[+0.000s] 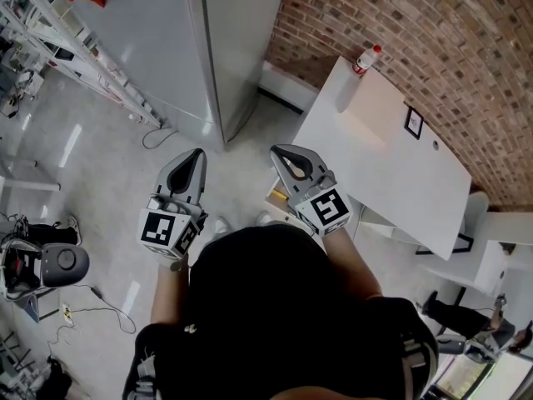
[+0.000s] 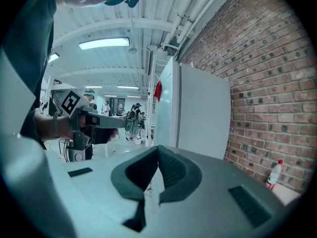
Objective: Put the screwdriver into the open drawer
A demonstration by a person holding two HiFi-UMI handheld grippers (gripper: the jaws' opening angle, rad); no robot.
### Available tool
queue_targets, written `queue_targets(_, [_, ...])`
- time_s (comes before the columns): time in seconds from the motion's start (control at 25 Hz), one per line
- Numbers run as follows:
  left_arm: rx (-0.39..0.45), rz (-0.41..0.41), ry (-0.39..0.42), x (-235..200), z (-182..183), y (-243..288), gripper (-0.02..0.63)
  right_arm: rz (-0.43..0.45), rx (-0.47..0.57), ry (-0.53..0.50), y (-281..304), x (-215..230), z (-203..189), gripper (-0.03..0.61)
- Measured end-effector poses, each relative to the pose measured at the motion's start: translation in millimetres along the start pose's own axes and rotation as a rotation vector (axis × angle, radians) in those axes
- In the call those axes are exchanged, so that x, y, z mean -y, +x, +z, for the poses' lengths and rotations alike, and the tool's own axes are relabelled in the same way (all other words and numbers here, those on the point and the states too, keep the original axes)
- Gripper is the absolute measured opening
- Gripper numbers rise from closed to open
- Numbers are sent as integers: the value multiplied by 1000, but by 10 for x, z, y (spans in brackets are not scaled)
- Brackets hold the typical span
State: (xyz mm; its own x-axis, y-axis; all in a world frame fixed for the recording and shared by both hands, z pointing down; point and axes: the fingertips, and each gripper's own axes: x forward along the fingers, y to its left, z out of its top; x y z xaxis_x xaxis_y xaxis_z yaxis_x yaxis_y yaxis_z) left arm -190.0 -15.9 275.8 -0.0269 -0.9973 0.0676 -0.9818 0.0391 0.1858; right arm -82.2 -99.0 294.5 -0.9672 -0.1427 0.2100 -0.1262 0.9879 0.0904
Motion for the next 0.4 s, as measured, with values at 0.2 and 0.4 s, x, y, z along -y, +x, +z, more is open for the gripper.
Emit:
queue_targets(0.2, [4,-5,7,-6,0,-31,3,-16,-5,10,-20,-16,-32,11])
queue_targets(0.4, [-1,-8,0,-6,-41,-50,3,-26,0,3,-28,-26,-33,11])
